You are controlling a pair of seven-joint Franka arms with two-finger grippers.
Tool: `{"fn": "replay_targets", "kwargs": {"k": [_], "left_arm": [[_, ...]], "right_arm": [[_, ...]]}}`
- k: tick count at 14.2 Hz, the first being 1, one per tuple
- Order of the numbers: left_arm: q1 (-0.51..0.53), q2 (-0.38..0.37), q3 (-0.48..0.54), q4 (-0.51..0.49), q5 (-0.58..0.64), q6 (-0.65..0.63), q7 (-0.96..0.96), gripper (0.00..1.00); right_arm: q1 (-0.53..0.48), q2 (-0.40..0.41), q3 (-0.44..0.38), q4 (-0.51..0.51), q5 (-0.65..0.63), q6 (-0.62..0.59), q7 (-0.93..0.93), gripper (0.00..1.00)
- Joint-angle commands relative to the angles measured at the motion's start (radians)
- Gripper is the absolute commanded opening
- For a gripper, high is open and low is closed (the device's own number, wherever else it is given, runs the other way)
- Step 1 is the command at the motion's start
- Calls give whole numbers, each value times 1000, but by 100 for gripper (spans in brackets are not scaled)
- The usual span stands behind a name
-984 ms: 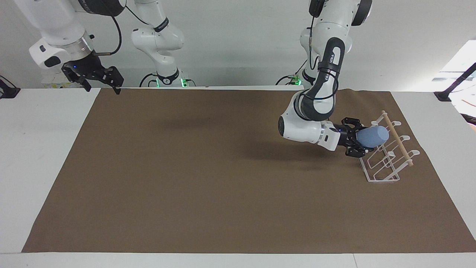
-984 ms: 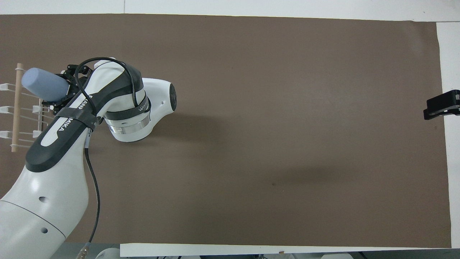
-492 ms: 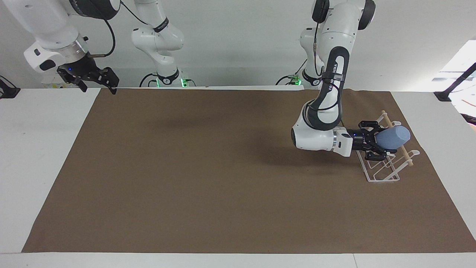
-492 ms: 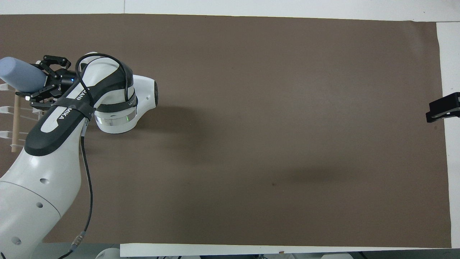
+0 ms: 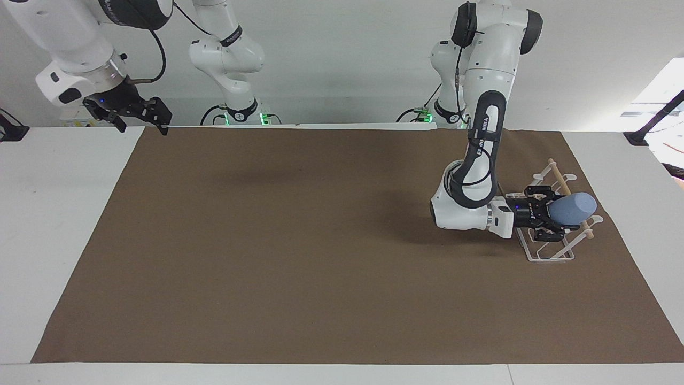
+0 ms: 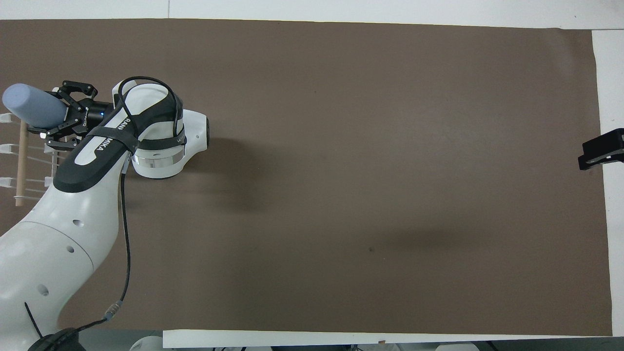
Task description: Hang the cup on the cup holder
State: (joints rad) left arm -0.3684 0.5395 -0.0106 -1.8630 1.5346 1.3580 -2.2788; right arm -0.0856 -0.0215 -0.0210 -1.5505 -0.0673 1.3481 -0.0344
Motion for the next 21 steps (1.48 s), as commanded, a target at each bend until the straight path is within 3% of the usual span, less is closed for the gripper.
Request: {"fn": "replay_targets", "kwargs": {"k": [1, 2, 4, 7, 9, 12, 15, 17, 19, 21], "left_arm": [[8, 26, -6, 11, 16, -7, -36, 2], [9, 27, -5, 14, 15, 10, -36, 25], [37, 37, -3, 56, 13, 29, -36, 100], [45, 47, -5, 126, 4, 32, -38, 100], [36, -31, -12, 123, -66, 73, -42, 100], [14, -116, -12, 128, -122, 32, 10, 100], [46, -222, -9, 203, -287, 79, 264, 100], [135, -292, -9, 209, -353, 205, 417, 100], [218, -316, -11, 211, -453, 283, 554, 100], [276, -314, -9, 211, -658, 390, 716, 100]], "right_arm": [[-34, -6, 10, -2, 0, -13, -22, 99], [-33, -6, 10, -2, 0, -13, -22, 99], [-23, -6, 12, 0, 1, -13, -22, 99], [-25, -6, 12, -2, 1, -13, -22, 99], [-26, -6, 12, -2, 1, -13, -22, 99], [-23, -6, 12, -2, 1, -13, -22, 99], [-25, -6, 12, -2, 1, -13, -22, 99], [-23, -6, 12, -2, 1, -13, -22, 99], [-23, -6, 12, -2, 1, -13, -22, 99], [-25, -6, 12, -2, 1, -13, -22, 99]]}}
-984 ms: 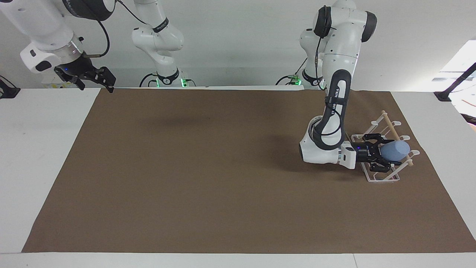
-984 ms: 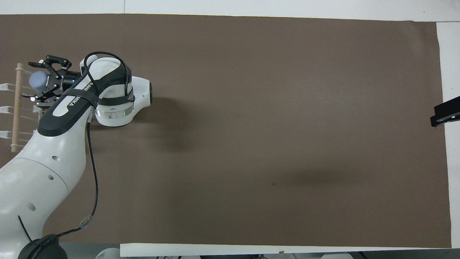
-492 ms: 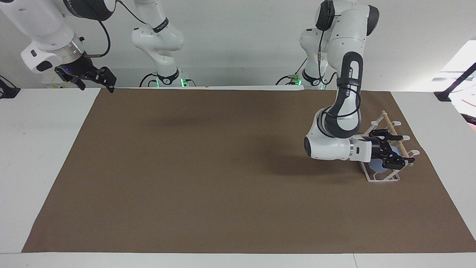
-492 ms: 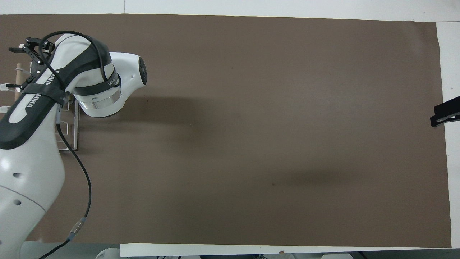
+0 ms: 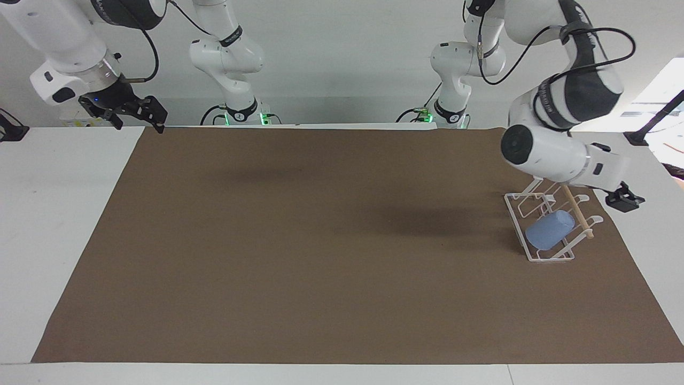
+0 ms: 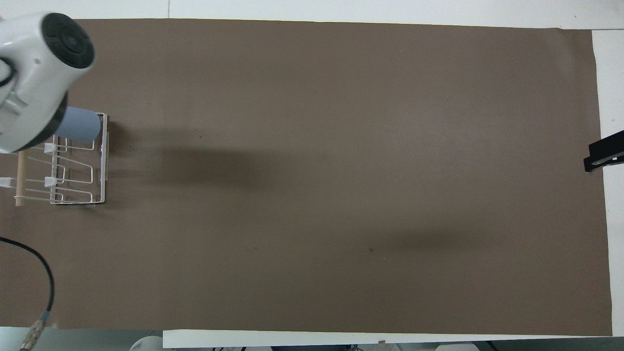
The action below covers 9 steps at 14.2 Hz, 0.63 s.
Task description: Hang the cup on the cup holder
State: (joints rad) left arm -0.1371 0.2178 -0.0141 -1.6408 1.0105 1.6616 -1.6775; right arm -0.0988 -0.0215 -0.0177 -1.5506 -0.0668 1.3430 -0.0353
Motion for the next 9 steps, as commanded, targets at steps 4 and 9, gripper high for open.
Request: {"fn": "replay_targets", "kwargs": {"k": [4, 9], "left_arm": [[100, 18, -4, -8, -471, 216, 515, 100], [87, 22, -12, 49, -766, 201, 942, 100]], "right_arm": [[-10, -6, 8, -2, 1, -8, -21, 99], [-10, -6, 8, -2, 1, -8, -21, 99]]}}
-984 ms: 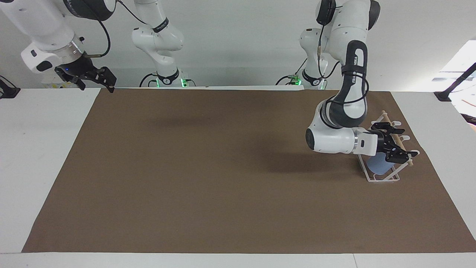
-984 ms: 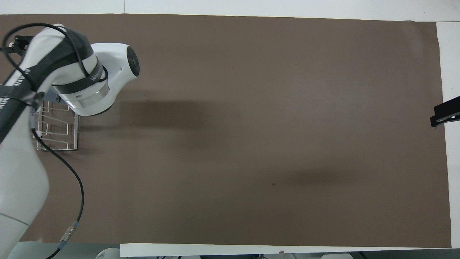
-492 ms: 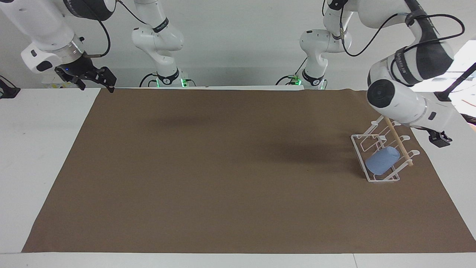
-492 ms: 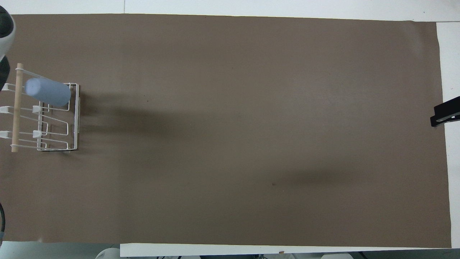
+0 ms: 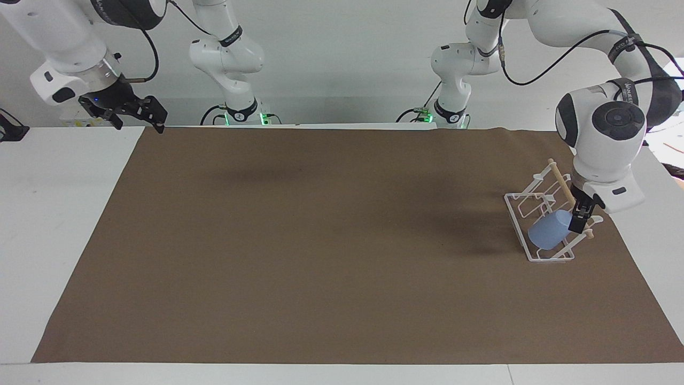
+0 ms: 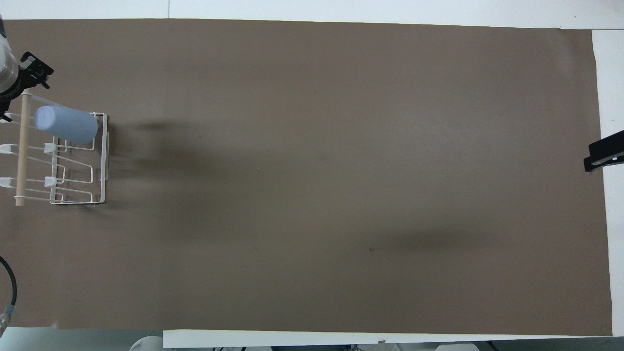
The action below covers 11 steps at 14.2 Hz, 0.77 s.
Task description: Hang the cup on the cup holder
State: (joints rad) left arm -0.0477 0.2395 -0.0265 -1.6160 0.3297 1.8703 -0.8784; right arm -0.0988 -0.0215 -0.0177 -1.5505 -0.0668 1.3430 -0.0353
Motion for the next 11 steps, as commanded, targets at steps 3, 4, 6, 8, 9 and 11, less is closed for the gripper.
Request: {"fn": "replay_targets", "kwargs": {"k": [3, 4, 6, 8, 9, 11], "left_arm": [[-26, -60, 0, 8, -150, -121, 373, 100], [-27, -84, 0, 4, -152, -167, 468, 100], [-26, -136, 0, -18, -187, -261, 603, 100], [-2, -210, 3, -74, -271, -315, 787, 100], [17, -220, 5, -81, -299, -325, 873, 100], [5, -210, 3, -67, -310, -309, 915, 100]], "right_arm": [[-12, -6, 8, -2, 1, -8, -21, 99], [-12, -6, 8, -2, 1, -8, -21, 99], [-10, -6, 8, -2, 1, -8, -21, 99], [-12, -6, 8, -2, 1, -8, -21, 99], [-10, -6, 8, -2, 1, -8, -21, 99], [-12, -6, 8, -2, 1, -8, -21, 99]]}}
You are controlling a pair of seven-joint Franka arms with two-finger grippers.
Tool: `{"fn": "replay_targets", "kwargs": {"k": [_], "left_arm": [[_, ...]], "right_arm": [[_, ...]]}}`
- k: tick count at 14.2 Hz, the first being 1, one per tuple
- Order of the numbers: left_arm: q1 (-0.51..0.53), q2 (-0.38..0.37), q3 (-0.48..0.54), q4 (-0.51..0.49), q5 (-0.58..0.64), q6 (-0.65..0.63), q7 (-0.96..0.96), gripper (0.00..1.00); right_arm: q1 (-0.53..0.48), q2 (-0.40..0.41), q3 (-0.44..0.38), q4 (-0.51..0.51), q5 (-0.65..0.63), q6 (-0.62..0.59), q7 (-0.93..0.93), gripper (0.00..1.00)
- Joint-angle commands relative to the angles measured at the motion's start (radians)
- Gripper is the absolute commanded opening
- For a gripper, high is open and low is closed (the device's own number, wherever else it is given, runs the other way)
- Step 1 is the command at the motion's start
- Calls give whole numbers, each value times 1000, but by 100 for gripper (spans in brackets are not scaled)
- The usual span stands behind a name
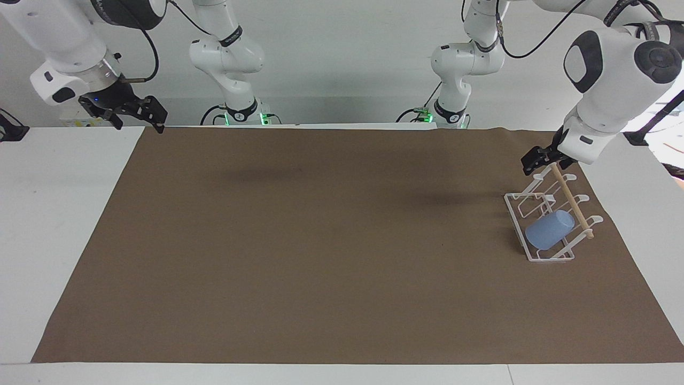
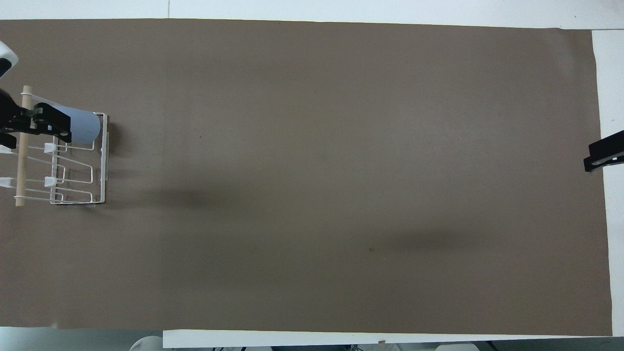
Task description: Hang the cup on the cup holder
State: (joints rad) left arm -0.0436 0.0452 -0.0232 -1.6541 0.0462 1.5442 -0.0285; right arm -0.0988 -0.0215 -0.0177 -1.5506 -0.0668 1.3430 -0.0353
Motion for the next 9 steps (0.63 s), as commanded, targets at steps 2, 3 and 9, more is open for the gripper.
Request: {"fn": "replay_targets", "kwargs": {"k": [2, 3, 9], "left_arm": [[-12, 24, -1, 34, -29, 71, 68, 100], [-15, 31, -1, 49, -26, 73, 67, 100], [-13, 31, -1, 49, -29, 71, 68, 100]], "right_arm": [[-12, -6, 8, -2, 1, -8, -21, 99], [-12, -6, 8, -2, 1, -8, -21, 99], [-12, -6, 8, -2, 1, -8, -21, 99]]}}
